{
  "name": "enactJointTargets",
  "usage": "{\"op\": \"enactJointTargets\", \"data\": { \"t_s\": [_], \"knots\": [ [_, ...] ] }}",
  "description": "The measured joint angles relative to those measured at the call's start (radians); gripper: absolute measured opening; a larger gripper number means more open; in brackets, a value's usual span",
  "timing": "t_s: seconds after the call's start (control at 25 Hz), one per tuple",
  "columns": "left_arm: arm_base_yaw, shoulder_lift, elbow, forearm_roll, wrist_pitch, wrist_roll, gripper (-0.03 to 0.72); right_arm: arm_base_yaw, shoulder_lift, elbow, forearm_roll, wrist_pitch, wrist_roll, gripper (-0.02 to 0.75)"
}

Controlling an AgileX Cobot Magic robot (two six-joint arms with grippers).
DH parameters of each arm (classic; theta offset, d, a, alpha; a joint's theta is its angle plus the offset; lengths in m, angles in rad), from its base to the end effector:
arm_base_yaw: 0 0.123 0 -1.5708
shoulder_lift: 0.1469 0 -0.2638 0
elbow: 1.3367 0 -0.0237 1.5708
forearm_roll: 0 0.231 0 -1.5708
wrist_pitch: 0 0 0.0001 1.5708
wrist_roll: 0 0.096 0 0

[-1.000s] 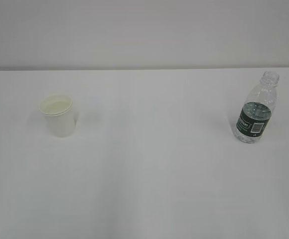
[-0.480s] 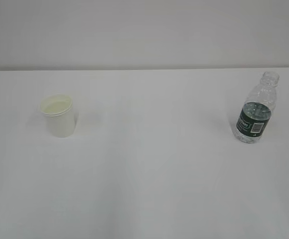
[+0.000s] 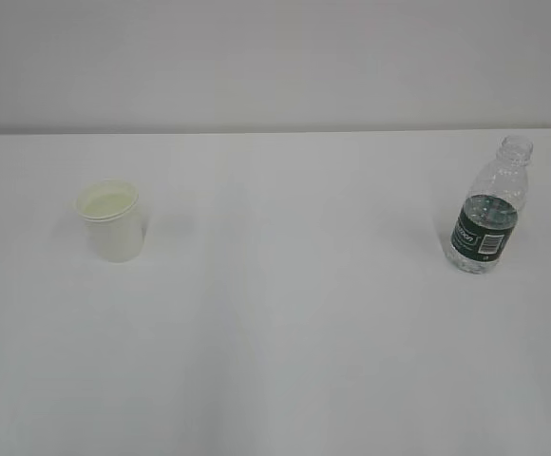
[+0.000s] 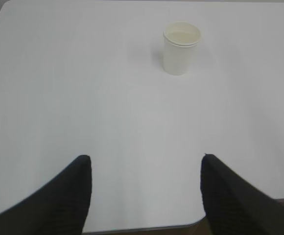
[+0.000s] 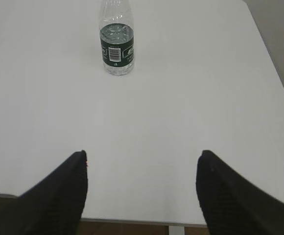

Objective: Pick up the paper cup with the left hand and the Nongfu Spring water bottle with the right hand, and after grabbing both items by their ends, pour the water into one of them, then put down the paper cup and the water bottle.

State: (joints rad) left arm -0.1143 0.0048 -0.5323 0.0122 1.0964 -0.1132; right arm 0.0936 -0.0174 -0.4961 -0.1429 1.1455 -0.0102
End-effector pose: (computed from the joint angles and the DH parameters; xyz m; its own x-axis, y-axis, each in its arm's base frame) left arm -0.0006 0.0011 0.2709 -0.4688 -0.0543 -0.8816 0.0544 0.9944 -0.0902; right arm -0.0017 -0.0127 0.2581 -0.5127 -0.1173 -0.8505 -0.0176 0.9919 -0.1262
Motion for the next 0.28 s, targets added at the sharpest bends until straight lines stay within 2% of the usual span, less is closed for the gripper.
{"op": "enactJointTargets", "data": {
  "t_s": [0.28],
  "knots": [
    [0.0, 0.0, 0.0, 0.0, 0.0, 0.0, 0.498, 0.0, 0.0, 0.0, 0.0, 0.0, 0.0, 0.519]
  ]
}}
